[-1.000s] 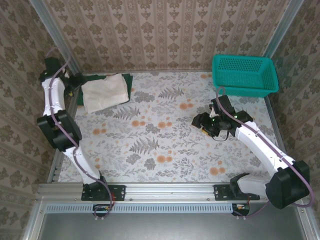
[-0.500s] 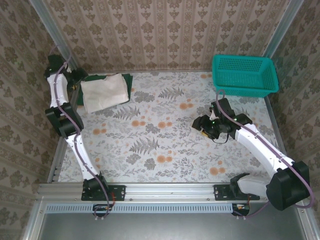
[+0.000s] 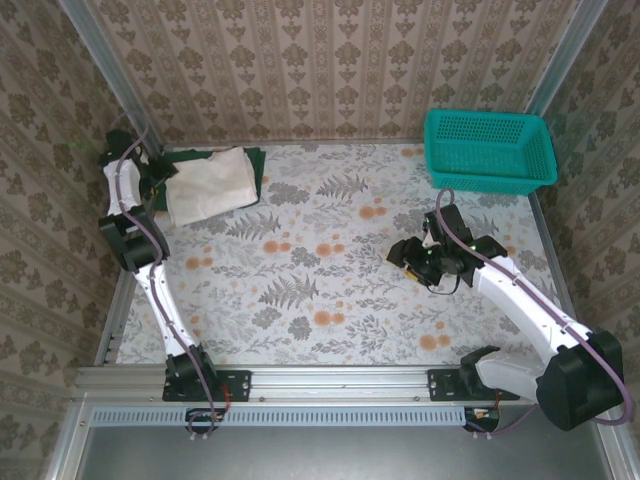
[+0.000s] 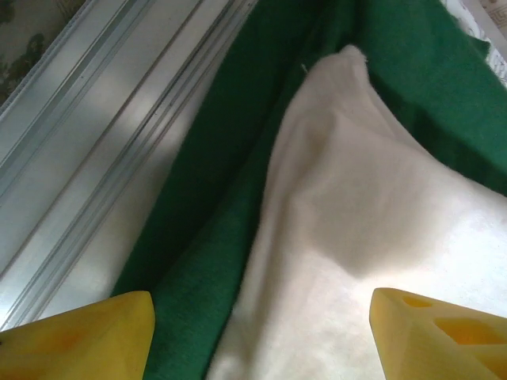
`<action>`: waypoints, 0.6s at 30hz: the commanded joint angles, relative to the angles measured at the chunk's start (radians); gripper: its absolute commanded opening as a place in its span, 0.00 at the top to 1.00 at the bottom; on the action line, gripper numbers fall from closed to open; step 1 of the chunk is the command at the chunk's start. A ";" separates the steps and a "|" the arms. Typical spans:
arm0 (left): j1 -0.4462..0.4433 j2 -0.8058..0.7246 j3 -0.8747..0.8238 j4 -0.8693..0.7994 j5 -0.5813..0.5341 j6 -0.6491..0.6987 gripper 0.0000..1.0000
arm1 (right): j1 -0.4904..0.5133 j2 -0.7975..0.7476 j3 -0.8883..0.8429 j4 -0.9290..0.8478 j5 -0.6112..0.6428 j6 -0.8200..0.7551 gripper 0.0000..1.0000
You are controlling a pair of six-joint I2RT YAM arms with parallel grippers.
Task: Fold and stack the t-shirts
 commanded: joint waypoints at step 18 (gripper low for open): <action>-0.035 0.065 0.100 0.101 0.070 -0.061 0.37 | -0.004 -0.016 0.013 -0.027 0.042 0.052 0.45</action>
